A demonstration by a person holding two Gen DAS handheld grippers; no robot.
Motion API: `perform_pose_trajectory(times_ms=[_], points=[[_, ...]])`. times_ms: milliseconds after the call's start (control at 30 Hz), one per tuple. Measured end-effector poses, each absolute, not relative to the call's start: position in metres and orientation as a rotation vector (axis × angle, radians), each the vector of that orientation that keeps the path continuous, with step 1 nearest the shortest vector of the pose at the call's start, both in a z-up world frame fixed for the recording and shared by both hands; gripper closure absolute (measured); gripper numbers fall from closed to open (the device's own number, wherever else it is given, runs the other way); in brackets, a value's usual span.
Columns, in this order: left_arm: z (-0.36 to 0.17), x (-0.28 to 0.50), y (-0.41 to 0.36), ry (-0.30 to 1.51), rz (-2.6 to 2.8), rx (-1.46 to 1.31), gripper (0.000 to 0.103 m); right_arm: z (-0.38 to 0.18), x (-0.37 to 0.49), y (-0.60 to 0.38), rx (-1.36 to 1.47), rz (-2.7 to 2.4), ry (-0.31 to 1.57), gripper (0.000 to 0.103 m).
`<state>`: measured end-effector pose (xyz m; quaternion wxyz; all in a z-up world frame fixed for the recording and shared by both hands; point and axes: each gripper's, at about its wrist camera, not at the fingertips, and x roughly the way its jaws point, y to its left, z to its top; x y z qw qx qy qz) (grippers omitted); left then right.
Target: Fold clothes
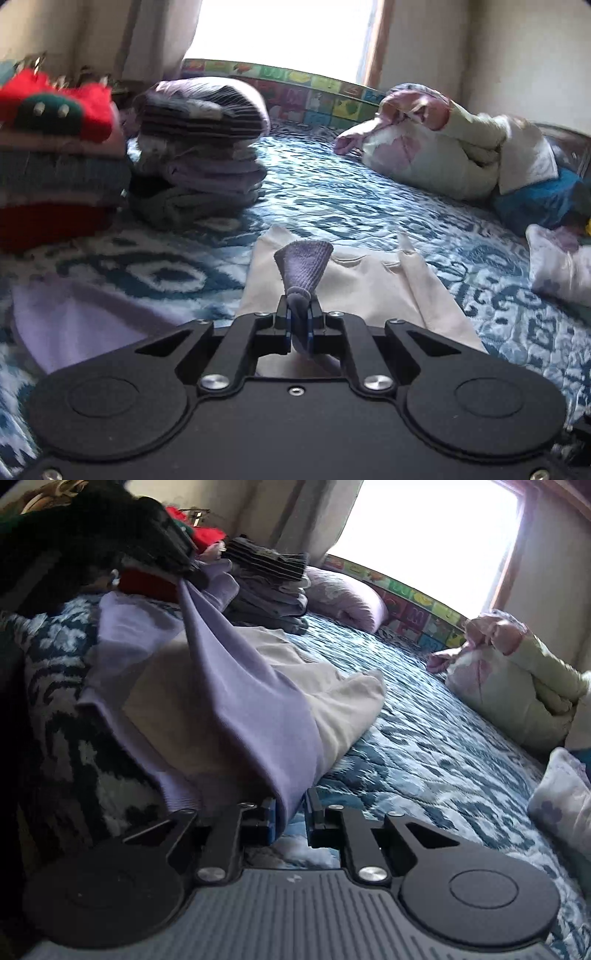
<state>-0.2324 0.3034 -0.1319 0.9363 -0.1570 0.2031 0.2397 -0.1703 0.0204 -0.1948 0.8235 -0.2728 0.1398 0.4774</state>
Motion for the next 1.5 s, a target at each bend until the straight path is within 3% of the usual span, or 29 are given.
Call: perform_pose_trajectory(times_ms=[533,633,700,733,800,1067,1267,1400,1500], points=[[-0.17,-0.237,0.307,0.504,0.467,-0.347,0.096,-0.2,-0.179,0.015,-0.665,1.017,0.298,0.091],[-0.18,-0.237,0.313,0.539,0.467,-0.368,0.096,-0.197,-0.179,0.009,-0.653,1.023,0.295,0.088],[-0.181,-0.239,0.316,0.541,0.471,-0.383,0.086,-0.189,-0.179,-0.001,-0.601,1.054,0.291,0.08],[-0.18,-0.24,0.318,0.539,0.478,-0.392,0.072,-0.183,-0.178,-0.006,-0.555,1.079,0.293,0.079],[-0.174,-0.247,0.322,0.521,0.516,-0.39,0.062,-0.173,-0.174,-0.013,-0.462,1.113,0.299,0.079],[-0.131,-0.23,0.311,0.477,0.507,-0.301,0.062,-0.163,-0.142,0.019,-0.255,1.114,0.338,0.079],[-0.109,-0.119,0.275,0.534,0.278,-0.197,0.063,-0.179,-0.126,0.04,-0.259,1.081,0.413,0.079],[-0.112,-0.036,0.252,0.586,0.171,-0.121,0.075,-0.186,-0.129,0.042,-0.294,1.106,0.434,0.078],[-0.129,0.016,0.245,0.65,0.139,-0.073,0.077,-0.189,-0.126,0.038,-0.277,1.118,0.456,0.078]])
